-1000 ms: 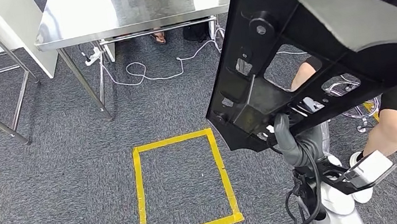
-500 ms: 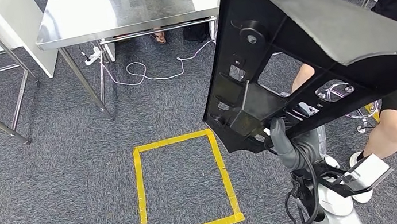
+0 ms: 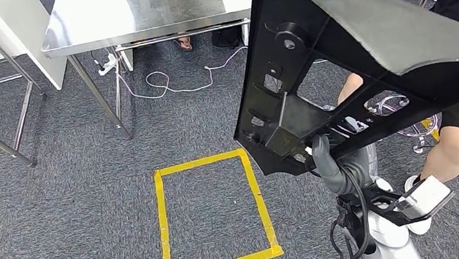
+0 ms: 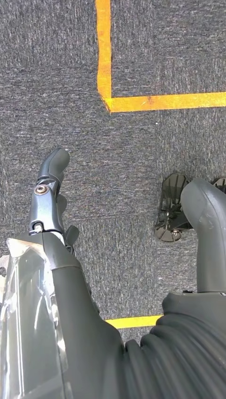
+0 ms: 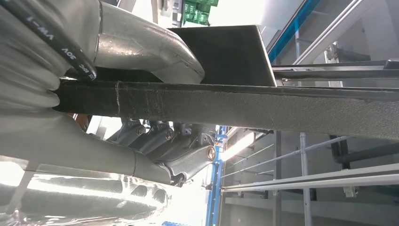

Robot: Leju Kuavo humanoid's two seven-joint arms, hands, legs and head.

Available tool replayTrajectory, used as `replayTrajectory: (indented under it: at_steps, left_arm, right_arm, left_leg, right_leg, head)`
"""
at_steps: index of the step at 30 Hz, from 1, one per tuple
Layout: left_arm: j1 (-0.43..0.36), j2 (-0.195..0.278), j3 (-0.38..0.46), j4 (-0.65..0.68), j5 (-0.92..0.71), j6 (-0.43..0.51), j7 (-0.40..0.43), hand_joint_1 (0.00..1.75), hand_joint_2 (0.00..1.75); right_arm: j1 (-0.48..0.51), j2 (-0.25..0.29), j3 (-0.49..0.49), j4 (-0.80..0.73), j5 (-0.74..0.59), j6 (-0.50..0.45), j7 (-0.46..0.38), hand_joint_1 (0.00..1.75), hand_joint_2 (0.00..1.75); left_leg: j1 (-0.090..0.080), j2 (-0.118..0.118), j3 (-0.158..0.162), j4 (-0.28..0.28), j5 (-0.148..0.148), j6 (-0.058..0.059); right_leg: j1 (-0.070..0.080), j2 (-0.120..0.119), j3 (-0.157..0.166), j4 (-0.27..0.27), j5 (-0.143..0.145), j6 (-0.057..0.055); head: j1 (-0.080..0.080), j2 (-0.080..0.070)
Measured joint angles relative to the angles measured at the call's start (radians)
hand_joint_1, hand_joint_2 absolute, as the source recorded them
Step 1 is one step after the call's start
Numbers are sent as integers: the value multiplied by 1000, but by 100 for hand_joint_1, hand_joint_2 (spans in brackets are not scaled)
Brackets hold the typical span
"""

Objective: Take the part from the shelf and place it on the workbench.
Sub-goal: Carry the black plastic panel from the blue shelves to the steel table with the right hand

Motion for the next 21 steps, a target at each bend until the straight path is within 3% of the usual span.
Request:
replayTrajectory:
  at_steps: [4,7,9,11,13,14,16,17,18,19,21]
  left_arm:
    - [0,1,0,0,0,1,1,0,175]
    - [0,3,0,0,1,6,2,0,175]
    - [-1,2,1,0,2,10,1,0,175]
    - [-1,0,1,0,2,12,1,0,175]
    - [0,-2,3,0,2,12,0,0,175]
    - [0,-4,4,0,2,12,-1,0,175]
    - [1,-6,6,0,2,12,-3,0,175]
    - [0,-5,7,0,1,12,-3,0,175]
    - [0,-5,7,0,1,12,-4,0,175]
    - [-1,-5,8,0,1,12,-4,0,175]
    - [0,-7,8,1,0,13,-4,0,175]
  right_arm:
    - [0,-3,6,0,-2,0,0,175,175]
    - [-5,-3,13,-1,-2,0,0,175,175]
    - [-11,-2,16,-2,-2,-1,1,175,175]
    - [-15,-3,18,0,-2,-4,2,175,175]
    - [-13,-4,20,3,-2,-7,4,175,175]
    - [-13,-4,22,4,-2,-8,4,175,175]
    - [-12,-4,24,6,-2,-9,4,175,175]
    - [-12,-4,26,6,-1,-9,4,175,175]
    - [-11,-4,27,7,0,-10,5,175,175]
    - [-10,-4,29,7,0,-10,6,175,175]
    - [-8,-3,31,7,1,-10,6,175,175]
  left_leg:
    - [-1,0,-1,2,-2,4]
    - [5,1,22,-35,12,29]
    - [14,4,46,-70,28,39]
    - [15,6,51,-75,29,39]
    - [18,5,51,-72,24,32]
    - [22,4,51,-68,20,25]
    - [33,1,47,-45,4,3]
    - [35,0,42,-27,-9,-9]
    - [36,-1,36,-12,-19,-20]
    - [35,-2,31,-2,-27,-27]
    - [39,-2,29,3,-33,-32]
  right_leg:
    - [-5,0,2,-5,2,3]
    - [-4,0,7,-10,3,11]
    - [0,0,-22,51,-26,4]
    - [-6,0,-87,176,-76,0]
    - [-16,0,-125,241,-90,14]
    - [-22,-1,-114,216,-73,27]
    - [-33,1,-53,98,-23,56]
    - [-35,3,-27,49,-8,60]
    - [-35,6,-11,24,-4,55]
    - [-33,8,-10,23,-8,44]
    - [-30,8,-11,29,-13,22]
  head:
    - [0,0]
    - [-1,0]
    - [1,0]
    - [3,0]
    - [3,0]
    - [3,0]
    - [4,0]
    - [7,0]
    - [8,0]
    - [8,0]
    - [5,0]
